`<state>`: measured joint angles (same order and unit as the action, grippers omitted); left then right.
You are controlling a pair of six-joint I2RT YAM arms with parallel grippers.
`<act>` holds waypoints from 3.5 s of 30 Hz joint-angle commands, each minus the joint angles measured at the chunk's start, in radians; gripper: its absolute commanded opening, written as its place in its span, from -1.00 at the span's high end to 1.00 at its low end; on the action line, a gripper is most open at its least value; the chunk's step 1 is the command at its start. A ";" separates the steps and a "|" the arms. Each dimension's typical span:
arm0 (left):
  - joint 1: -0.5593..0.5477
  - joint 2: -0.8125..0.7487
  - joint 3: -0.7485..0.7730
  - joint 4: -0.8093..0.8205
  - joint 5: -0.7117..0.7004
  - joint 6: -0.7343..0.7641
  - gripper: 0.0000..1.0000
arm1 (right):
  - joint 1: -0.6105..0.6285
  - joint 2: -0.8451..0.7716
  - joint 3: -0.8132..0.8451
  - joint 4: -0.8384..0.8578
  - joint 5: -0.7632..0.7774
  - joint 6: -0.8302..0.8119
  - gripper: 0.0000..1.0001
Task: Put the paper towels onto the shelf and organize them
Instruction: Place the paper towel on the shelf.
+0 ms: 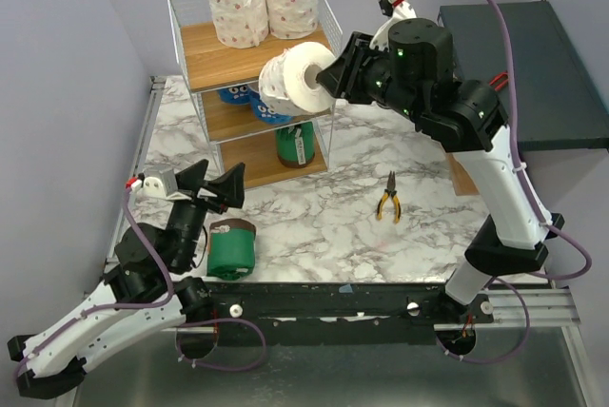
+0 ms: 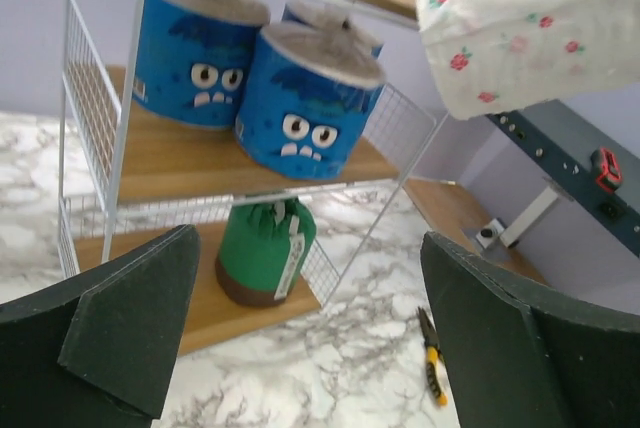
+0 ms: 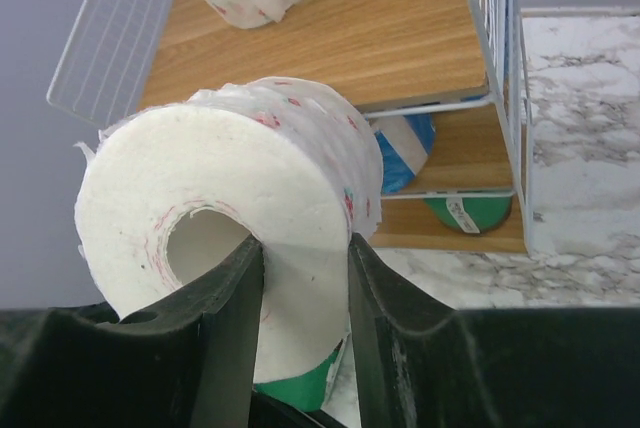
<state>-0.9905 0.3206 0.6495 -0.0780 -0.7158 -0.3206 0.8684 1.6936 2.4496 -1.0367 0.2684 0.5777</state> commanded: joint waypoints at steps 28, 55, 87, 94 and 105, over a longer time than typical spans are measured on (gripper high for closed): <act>-0.002 0.220 0.128 0.562 0.207 0.807 -0.97 | 0.000 0.000 -0.075 0.470 0.085 0.061 0.23; -0.002 -0.121 -0.088 0.225 0.140 0.411 -0.97 | 0.000 0.157 -0.043 0.550 0.167 -0.003 0.18; 0.107 0.571 0.238 0.814 0.128 0.708 -0.98 | 0.000 0.205 -0.116 0.606 0.066 0.007 -0.15; 0.157 0.616 0.289 0.789 0.209 0.646 -0.97 | 0.000 0.203 -0.132 0.605 0.061 0.006 -0.17; 0.194 0.660 0.331 0.731 0.376 0.526 -0.97 | 0.000 0.191 -0.147 0.607 0.052 0.002 -0.19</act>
<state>-0.8108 0.9646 0.9360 0.6800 -0.4358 0.2684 0.8642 1.8606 2.3425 -0.3389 0.3527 0.6014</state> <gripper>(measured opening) 0.987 0.592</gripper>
